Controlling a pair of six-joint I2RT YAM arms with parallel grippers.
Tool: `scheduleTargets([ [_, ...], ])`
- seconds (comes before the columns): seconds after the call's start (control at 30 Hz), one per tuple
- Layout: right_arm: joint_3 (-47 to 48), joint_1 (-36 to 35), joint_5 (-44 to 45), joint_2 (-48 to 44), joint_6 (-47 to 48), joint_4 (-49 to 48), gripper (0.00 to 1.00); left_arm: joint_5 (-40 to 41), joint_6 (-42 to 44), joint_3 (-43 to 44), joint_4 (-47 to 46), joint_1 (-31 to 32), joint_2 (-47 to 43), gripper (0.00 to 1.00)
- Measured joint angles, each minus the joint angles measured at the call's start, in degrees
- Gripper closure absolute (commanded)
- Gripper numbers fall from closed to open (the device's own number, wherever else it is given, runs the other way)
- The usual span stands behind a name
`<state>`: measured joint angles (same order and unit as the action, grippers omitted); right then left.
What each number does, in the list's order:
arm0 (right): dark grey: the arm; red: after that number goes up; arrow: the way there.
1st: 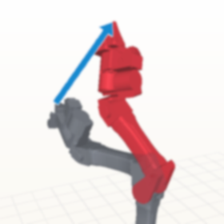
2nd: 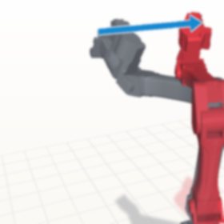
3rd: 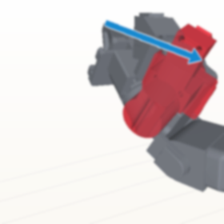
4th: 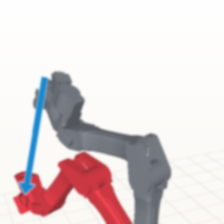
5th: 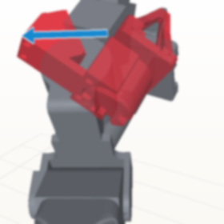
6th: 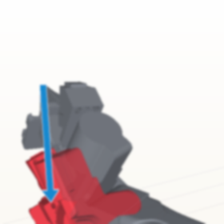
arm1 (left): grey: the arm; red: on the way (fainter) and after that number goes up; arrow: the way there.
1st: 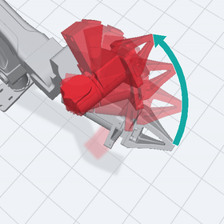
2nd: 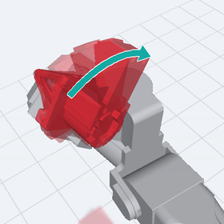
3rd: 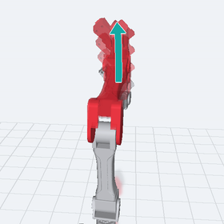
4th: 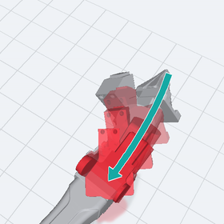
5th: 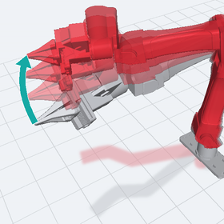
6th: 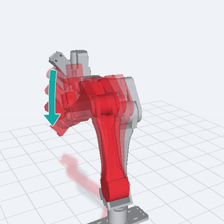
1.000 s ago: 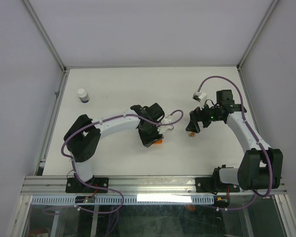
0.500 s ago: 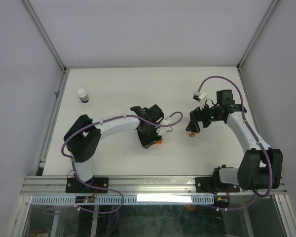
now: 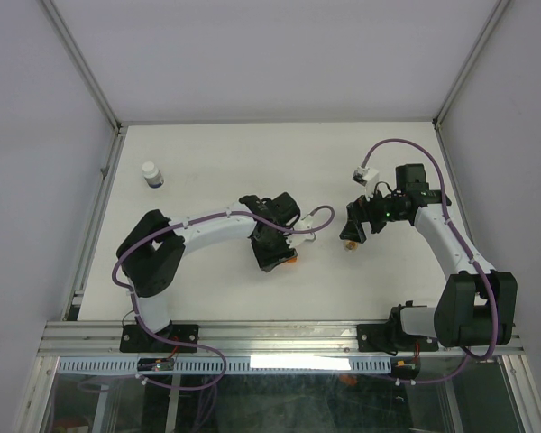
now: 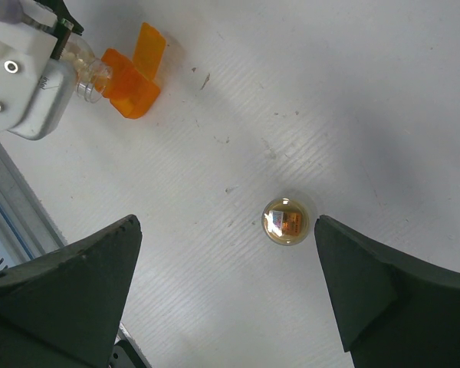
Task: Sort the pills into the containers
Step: Pour the pill into the pill container.
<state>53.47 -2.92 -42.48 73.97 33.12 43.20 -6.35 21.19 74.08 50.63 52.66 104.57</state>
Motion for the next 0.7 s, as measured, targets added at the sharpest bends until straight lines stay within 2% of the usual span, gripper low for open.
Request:
scheduleTargets([
  [0.7,0.0,0.1,0.0,0.0,0.0,0.0,0.01,0.2,-0.2,-1.3,-1.4,-0.3,-0.8,1.0],
])
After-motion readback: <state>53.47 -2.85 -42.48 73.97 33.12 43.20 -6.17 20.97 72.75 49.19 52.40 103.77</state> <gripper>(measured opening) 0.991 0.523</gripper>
